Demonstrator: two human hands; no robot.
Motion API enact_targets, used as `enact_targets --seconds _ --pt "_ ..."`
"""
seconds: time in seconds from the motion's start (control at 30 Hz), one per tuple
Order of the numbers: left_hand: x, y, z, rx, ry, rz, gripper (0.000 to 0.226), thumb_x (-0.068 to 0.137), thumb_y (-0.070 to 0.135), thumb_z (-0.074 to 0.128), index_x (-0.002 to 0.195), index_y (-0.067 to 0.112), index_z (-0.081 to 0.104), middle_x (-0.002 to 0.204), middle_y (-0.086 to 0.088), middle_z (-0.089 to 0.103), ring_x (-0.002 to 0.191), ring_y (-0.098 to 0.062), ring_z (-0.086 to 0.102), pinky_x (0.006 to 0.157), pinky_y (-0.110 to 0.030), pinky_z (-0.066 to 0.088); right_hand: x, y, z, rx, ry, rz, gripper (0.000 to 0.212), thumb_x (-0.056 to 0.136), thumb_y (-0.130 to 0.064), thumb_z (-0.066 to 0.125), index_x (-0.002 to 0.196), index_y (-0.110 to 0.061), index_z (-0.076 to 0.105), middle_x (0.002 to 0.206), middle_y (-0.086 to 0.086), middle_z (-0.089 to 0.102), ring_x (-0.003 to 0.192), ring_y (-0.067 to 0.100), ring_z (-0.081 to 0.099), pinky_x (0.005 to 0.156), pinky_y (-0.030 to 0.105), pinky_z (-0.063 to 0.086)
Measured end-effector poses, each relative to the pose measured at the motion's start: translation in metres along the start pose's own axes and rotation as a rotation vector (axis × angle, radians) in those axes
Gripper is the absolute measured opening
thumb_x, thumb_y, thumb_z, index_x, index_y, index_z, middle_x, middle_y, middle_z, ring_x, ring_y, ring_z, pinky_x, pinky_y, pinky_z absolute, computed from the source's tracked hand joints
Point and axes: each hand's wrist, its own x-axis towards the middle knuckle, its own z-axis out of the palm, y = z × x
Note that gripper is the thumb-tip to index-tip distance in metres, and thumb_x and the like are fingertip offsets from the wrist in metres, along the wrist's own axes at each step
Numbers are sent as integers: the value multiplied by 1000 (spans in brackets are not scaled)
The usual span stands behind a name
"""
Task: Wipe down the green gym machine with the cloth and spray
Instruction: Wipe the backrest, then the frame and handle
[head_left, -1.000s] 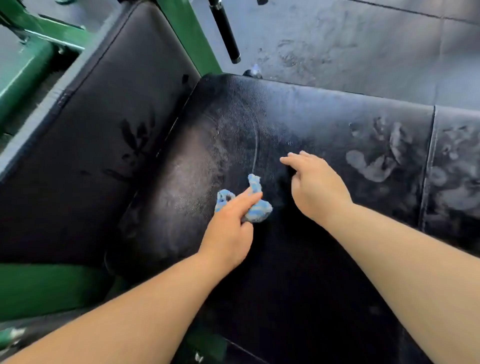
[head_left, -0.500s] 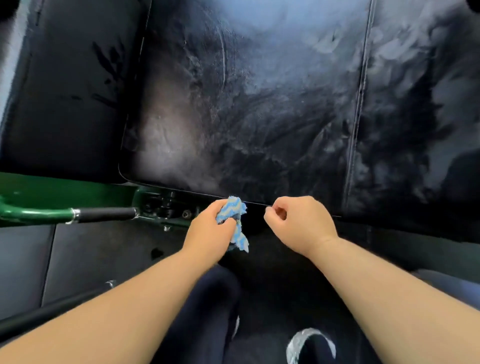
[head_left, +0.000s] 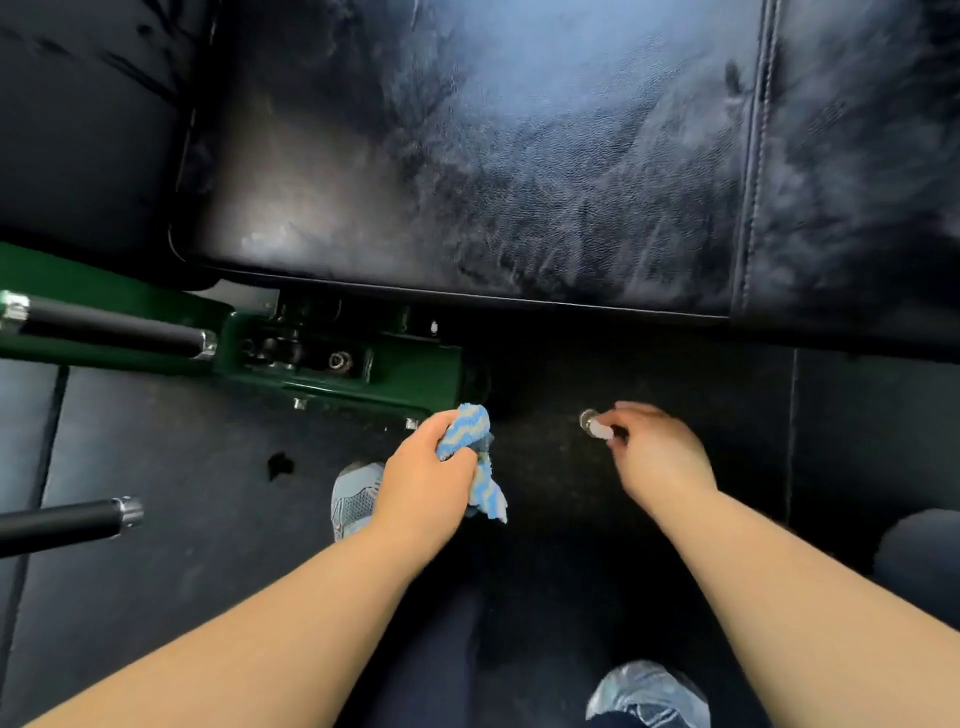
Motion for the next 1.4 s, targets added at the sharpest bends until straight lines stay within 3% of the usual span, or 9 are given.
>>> enact_targets --seconds 0.2,0.3,0.4,0.53,0.7,0.87,1.07,1.23,1.4 --pt "0 -5 -31 22 25 18 36 87 4 44 100 32 62 86 1 66 63 -4 53 45 -5 37 -7 -32 1 17 66 -73 35 100 -37 43 134 -28 50 147 -8 42 116 19 55 89 32 48" --pt "-1 0 -57 76 64 22 36 87 8 47 93 42 58 82 10 65 67 -5 53 49 -8 38 -27 -69 -12 184 90 -82 21 101 -37 38 120 -30 44 96 1 64 79 19 61 67 35 50" --pt "-2 8 -78 100 70 41 37 86 10 47 95 45 57 81 9 65 68 -12 55 54 -15 40 -45 -108 -21 446 43 -108 9 101 -33 37 103 -31 46 78 -2 61 69 18 57 58 34 44" --pt "0 42 -131 83 134 52 36 86 12 48 101 42 60 87 10 66 80 -16 59 69 -30 46 -52 -188 -67 1014 -251 41 28 98 -19 38 102 -36 60 97 0 64 90 16 62 90 42 53" --pt "33 86 -211 79 225 73 36 86 12 49 107 39 61 93 13 65 89 -15 57 74 -28 40 -28 -270 -139 1274 -536 56 29 105 -36 36 117 -40 62 78 3 62 74 17 58 71 37 54" --pt "70 106 -254 26 319 29 26 85 11 47 93 31 62 84 7 65 75 -12 57 59 -25 42 4 -324 -176 1283 -640 100 27 97 -38 47 101 -12 54 60 2 55 53 16 50 59 30 43" --pt "136 119 -263 -31 389 39 32 85 17 46 106 36 61 88 8 65 80 -15 60 70 -34 52 75 -365 -199 957 -586 -101 23 97 -42 49 115 -32 60 79 3 62 75 19 58 84 38 55" --pt "212 138 -268 19 541 217 38 90 18 42 121 36 55 110 12 57 102 -12 56 82 -29 43 174 -398 -235 481 -180 -344 23 92 -57 43 115 -54 45 77 -1 54 57 17 50 57 32 44" --pt "284 167 -282 -23 719 475 53 89 6 44 136 33 49 129 7 50 120 -15 47 99 -28 36 255 -437 -286 -14 208 -646 51 95 -23 45 137 -52 35 81 -4 58 64 16 53 57 29 42"
